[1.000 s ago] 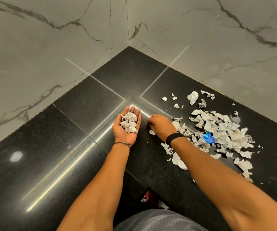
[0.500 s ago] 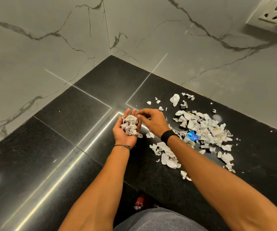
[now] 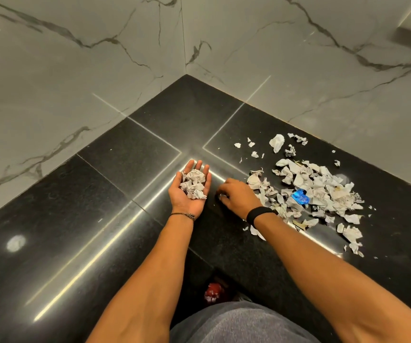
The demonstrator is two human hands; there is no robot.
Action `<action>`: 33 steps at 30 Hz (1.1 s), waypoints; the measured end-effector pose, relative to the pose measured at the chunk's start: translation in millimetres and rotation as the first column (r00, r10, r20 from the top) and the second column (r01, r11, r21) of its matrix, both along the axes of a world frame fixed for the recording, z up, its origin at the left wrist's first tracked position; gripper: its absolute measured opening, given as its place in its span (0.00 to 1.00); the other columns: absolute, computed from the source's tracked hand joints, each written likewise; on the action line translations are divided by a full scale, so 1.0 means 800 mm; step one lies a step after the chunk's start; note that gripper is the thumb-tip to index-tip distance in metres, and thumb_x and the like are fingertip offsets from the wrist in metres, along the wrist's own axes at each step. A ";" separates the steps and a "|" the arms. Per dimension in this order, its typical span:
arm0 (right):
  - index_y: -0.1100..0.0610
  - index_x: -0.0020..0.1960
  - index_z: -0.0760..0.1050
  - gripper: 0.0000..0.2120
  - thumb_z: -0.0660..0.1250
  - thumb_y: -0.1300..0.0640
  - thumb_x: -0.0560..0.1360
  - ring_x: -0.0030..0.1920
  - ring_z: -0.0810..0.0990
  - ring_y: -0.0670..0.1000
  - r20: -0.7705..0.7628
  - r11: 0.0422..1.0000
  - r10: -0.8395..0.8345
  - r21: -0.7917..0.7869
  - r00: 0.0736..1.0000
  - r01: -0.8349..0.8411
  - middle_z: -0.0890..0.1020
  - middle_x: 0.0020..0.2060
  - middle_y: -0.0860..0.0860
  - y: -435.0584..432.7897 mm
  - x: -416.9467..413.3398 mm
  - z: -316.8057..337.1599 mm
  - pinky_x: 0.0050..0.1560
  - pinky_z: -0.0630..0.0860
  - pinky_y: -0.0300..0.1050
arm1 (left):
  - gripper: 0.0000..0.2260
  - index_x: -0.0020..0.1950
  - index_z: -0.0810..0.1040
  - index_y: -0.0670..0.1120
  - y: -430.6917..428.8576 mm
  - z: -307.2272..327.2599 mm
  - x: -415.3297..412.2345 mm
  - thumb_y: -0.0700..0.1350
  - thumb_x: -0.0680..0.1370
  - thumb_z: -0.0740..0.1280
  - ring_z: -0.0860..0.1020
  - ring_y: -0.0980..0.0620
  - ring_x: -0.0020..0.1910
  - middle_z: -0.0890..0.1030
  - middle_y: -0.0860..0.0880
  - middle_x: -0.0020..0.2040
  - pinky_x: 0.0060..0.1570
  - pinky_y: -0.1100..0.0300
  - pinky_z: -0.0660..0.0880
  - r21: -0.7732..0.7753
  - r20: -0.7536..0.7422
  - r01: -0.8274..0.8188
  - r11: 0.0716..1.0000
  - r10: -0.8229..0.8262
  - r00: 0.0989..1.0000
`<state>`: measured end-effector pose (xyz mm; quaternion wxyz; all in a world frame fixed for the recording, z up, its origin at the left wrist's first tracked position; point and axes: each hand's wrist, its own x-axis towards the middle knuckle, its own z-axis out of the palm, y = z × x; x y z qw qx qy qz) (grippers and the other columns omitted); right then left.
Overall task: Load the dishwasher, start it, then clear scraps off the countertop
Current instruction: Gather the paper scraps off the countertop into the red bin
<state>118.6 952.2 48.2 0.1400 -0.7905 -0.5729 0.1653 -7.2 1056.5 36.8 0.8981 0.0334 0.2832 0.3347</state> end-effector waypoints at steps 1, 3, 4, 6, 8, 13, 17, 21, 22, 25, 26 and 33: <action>0.55 0.57 0.82 0.10 0.67 0.59 0.77 0.52 0.78 0.57 0.015 1.000 0.014 -0.005 1.000 -0.014 0.80 0.51 0.54 -0.001 -0.001 0.000 0.53 0.74 0.50 | 0.20 0.66 0.79 0.43 -0.001 0.001 0.000 0.52 0.85 0.53 0.81 0.41 0.62 0.79 0.42 0.68 0.73 0.45 0.67 0.003 -0.007 -0.001 1.000 0.001 1.000; 0.57 0.54 0.82 0.09 0.66 0.61 0.76 0.51 0.79 0.58 0.021 1.000 0.023 -0.013 1.000 -0.023 0.81 0.49 0.55 -0.006 -0.001 0.002 0.52 0.74 0.51 | 0.20 0.66 0.78 0.44 -0.004 0.002 0.002 0.52 0.85 0.53 0.81 0.41 0.62 0.78 0.42 0.69 0.73 0.45 0.67 0.005 -0.024 0.004 1.000 -0.004 1.000; 0.58 0.52 0.81 0.08 0.66 0.61 0.75 0.50 0.79 0.57 0.012 1.000 0.008 -0.013 1.000 -0.007 0.81 0.48 0.56 -0.008 -0.001 0.003 0.51 0.75 0.51 | 0.20 0.67 0.78 0.44 -0.006 0.002 0.004 0.52 0.85 0.53 0.81 0.41 0.62 0.78 0.42 0.69 0.73 0.45 0.68 0.005 -0.034 0.005 1.000 -0.005 0.999; 0.58 0.49 0.80 0.06 0.68 0.63 0.73 0.47 0.80 0.55 -0.061 0.998 -0.065 0.009 0.996 0.066 0.82 0.44 0.54 -0.016 0.001 0.001 0.49 0.76 0.50 | 0.20 0.66 0.78 0.44 -0.010 0.003 0.007 0.52 0.86 0.53 0.81 0.42 0.62 0.78 0.43 0.69 0.73 0.46 0.68 0.006 -0.052 0.011 1.000 -0.011 0.999; 0.55 0.45 0.80 0.06 0.70 0.65 0.71 0.42 0.80 0.50 -0.213 0.980 -0.176 0.055 0.961 0.192 0.82 0.39 0.49 -0.024 0.003 0.001 0.48 0.77 0.47 | 0.20 0.67 0.78 0.44 -0.015 0.002 0.010 0.52 0.86 0.53 0.81 0.42 0.61 0.79 0.43 0.68 0.72 0.46 0.69 0.003 -0.064 0.017 1.000 -0.017 0.998; 0.58 0.45 0.82 0.05 0.75 0.64 0.71 0.43 0.84 0.50 -0.620 0.827 -0.290 0.221 0.729 0.517 0.85 0.40 0.51 -0.018 0.009 0.032 0.49 0.81 0.42 | 0.20 0.68 0.77 0.43 -0.030 0.000 0.020 0.52 0.86 0.53 0.84 0.43 0.55 0.83 0.43 0.61 0.70 0.47 0.70 0.011 -0.064 0.030 0.999 -0.029 0.998; 0.61 0.47 0.82 0.06 0.75 0.65 0.71 0.46 0.85 0.51 -0.707 0.850 -0.152 0.263 0.691 0.456 0.86 0.43 0.53 -0.007 -0.001 0.057 0.53 0.81 0.42 | 0.19 0.64 0.79 0.45 -0.043 0.001 0.034 0.52 0.85 0.54 0.83 0.45 0.56 0.83 0.44 0.59 0.52 0.50 0.79 0.027 -0.045 0.080 0.996 -0.079 0.996; 0.59 0.47 0.82 0.04 0.72 0.65 0.74 0.42 0.83 0.40 -0.670 0.812 -0.202 0.293 0.714 0.505 0.85 0.40 0.47 -0.009 0.008 0.055 0.50 0.79 0.36 | 0.19 0.61 0.81 0.45 -0.047 0.002 0.043 0.52 0.85 0.54 0.83 0.44 0.57 0.84 0.43 0.58 0.54 0.47 0.81 0.016 0.014 0.069 0.997 -0.070 0.997; 0.58 0.48 0.82 0.05 0.71 0.66 0.74 0.40 0.82 0.38 -0.644 0.803 -0.238 0.290 0.727 0.521 0.84 0.39 0.46 -0.014 0.015 0.052 0.48 0.78 0.34 | 0.19 0.62 0.80 0.44 -0.046 0.001 0.042 0.52 0.86 0.54 0.82 0.42 0.58 0.83 0.42 0.60 0.59 0.44 0.79 0.007 0.038 0.066 0.998 -0.067 0.997; 0.55 0.50 0.82 0.07 0.71 0.63 0.74 0.44 0.82 0.44 -0.463 0.855 -0.322 0.232 0.826 0.464 0.84 0.43 0.47 -0.033 0.040 0.035 0.52 0.79 0.42 | 0.20 0.64 0.79 0.44 -0.042 -0.003 0.038 0.53 0.85 0.53 0.81 0.41 0.61 0.81 0.43 0.64 0.64 0.43 0.75 0.008 0.059 0.068 0.998 -0.068 0.996; 0.54 0.53 0.82 0.09 0.72 0.60 0.74 0.47 0.82 0.47 -0.385 0.899 -0.311 0.178 0.869 0.401 0.84 0.47 0.48 -0.040 0.046 0.028 0.55 0.79 0.45 | 0.20 0.65 0.79 0.44 -0.041 -0.004 0.036 0.54 0.85 0.53 0.81 0.41 0.61 0.81 0.43 0.64 0.64 0.44 0.75 0.013 0.053 0.067 0.998 -0.067 0.996; 0.54 0.68 0.74 0.28 0.74 0.43 0.72 0.64 0.71 0.57 0.059 0.987 0.112 -0.125 0.992 -0.104 0.75 0.64 0.53 -0.059 0.034 -0.004 0.64 0.71 0.53 | 0.21 0.67 0.78 0.44 -0.049 -0.009 0.029 0.54 0.85 0.54 0.78 0.42 0.66 0.79 0.44 0.68 0.72 0.44 0.68 0.007 -0.002 0.070 0.997 -0.070 0.998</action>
